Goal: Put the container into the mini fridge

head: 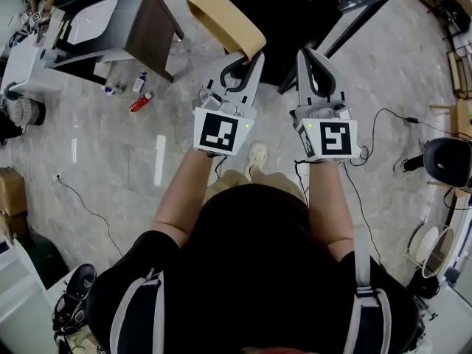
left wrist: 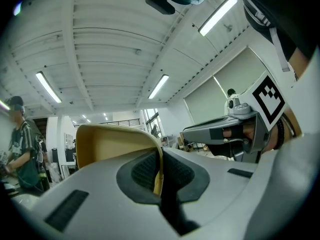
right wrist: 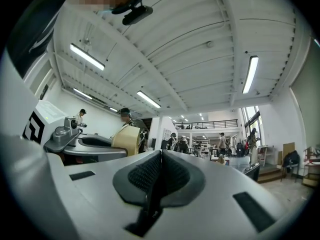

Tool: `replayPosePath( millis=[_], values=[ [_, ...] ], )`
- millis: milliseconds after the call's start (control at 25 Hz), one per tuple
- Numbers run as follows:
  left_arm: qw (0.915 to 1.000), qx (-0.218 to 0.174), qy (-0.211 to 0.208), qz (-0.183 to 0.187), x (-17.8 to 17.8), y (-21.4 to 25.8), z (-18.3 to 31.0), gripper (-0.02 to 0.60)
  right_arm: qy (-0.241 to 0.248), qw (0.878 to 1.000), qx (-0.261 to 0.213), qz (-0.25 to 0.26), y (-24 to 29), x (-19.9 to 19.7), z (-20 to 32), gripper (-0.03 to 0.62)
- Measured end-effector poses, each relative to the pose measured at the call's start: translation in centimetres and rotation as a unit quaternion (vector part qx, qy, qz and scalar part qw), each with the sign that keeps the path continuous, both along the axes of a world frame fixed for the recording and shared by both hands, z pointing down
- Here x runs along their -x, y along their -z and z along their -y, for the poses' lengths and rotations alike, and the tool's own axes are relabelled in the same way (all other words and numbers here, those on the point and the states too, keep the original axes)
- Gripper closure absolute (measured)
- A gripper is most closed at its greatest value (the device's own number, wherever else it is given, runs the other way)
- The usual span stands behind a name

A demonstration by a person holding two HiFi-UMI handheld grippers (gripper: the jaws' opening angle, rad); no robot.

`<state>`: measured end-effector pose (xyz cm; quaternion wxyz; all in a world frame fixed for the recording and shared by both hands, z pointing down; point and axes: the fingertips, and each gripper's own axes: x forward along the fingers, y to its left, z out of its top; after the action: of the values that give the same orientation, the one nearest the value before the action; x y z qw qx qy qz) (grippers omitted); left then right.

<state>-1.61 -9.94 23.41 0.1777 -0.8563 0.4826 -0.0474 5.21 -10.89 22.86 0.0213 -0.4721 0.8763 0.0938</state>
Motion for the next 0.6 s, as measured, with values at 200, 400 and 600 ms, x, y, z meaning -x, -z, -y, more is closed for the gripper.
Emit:
replayPosePath(
  millis=[200, 400, 600],
  values=[
    [0.9998, 0.005, 0.009, 0.016, -0.9, -0.8, 2.1, 0.555, 0.01, 1.0, 0.008, 0.009, -1.0, -0.8, 2.4, 0.557],
    [0.9996, 0.013, 0.011, 0.024, -1.6, -1.6, 3.9, 0.555, 0.014, 1.0, 0.016, 0.012, -1.8, -1.3, 4.2, 0.557],
    [0.9993, 0.021, 0.008, 0.029, -2.5, -2.6, 5.3, 0.555, 0.018, 1.0, 0.017, 0.0, -2.6, -1.8, 5.6, 0.557]
  ],
)
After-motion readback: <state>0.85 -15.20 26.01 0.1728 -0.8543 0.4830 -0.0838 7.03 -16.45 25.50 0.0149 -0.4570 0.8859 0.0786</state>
